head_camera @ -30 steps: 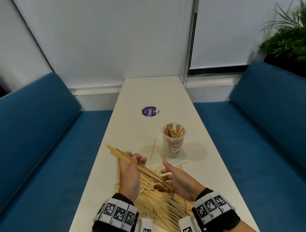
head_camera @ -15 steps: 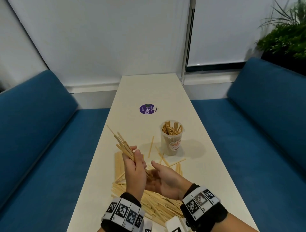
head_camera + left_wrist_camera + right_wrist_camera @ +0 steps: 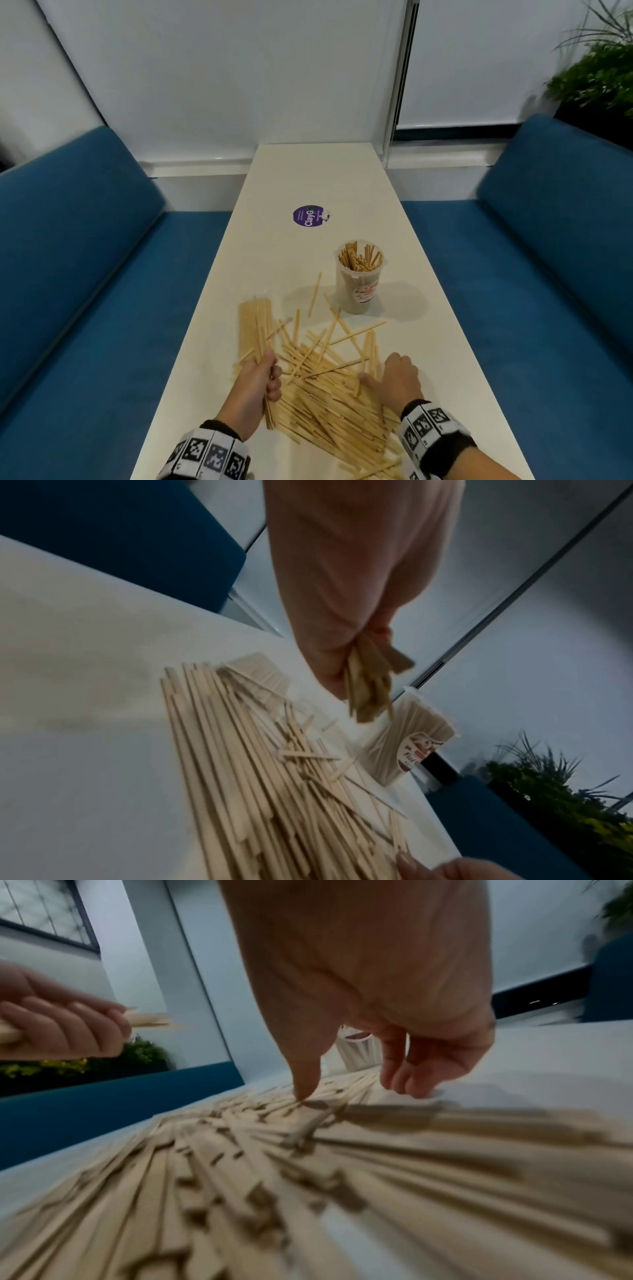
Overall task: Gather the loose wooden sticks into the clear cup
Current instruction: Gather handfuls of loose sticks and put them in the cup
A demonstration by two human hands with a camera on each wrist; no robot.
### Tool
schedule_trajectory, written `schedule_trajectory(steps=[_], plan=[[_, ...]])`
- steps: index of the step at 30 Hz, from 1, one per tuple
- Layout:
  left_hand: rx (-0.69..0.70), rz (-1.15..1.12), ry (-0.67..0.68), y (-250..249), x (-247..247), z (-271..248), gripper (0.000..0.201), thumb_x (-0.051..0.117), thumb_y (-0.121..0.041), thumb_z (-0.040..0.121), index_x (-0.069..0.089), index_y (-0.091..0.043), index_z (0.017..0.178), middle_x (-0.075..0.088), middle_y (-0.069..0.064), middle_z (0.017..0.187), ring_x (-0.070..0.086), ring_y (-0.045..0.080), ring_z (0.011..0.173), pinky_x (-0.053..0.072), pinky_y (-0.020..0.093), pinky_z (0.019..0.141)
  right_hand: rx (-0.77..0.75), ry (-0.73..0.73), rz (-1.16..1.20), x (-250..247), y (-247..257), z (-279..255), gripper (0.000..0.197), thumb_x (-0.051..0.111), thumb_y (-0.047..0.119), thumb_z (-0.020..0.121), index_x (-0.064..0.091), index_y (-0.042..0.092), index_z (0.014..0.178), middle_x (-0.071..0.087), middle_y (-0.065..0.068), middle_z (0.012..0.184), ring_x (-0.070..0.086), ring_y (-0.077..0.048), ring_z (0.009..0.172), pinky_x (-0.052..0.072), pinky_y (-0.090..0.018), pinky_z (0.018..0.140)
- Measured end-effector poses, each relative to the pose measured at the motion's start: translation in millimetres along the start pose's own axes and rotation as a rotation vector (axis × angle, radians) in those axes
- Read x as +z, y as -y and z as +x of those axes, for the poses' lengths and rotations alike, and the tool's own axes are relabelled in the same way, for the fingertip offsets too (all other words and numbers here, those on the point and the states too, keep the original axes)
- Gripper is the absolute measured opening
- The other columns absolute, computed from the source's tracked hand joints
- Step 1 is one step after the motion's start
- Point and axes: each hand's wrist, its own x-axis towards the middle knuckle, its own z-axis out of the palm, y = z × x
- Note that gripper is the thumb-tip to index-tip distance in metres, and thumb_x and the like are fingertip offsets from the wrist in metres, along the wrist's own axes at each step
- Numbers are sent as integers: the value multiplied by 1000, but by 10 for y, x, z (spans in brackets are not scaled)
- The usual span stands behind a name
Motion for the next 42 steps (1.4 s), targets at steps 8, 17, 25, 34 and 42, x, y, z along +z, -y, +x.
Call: schedule_trajectory(steps=[8,17,25,34,42], plan=[[-105,161,100,70,107,33,22,42,-22,99,43,-10,80,42,-1,56,37,9,45,33,18,42,-26,67,51,182,169,52,23,54,36,87,48,17,75,58,-4,90,56,-23,86,47,-32,79],[-126,204,102,84,217,63,21,44,-23,98,45,-9,82,42,-1,58,38,9,47,34,19,43,-167,94,-72,151,192,-80,56,67,50,78,47,13,115,53,-3,114,51,-20,108,43,-29,89],[-131,199,115,62,265,94,20,44,-23,99,45,-9,84,42,0,61,37,10,50,35,19,44,-203,125,-8,87,236,-47,28,57,28,91,44,17,69,50,1,82,49,-18,78,40,-25,69],[-70,253,135,98,313,121,20,48,-28,96,44,-12,85,36,-3,63,32,7,50,32,17,44,-297,33,209,-258,298,-39,24,50,22,94,52,12,72,54,-1,75,51,-18,72,34,-23,56],[2,245,94,8,560,172,35,53,-44,90,48,-10,98,36,-4,64,32,8,52,32,20,49,-422,75,456,-458,574,-189,21,36,25,100,52,15,91,53,6,78,48,-8,72,37,-18,62]])
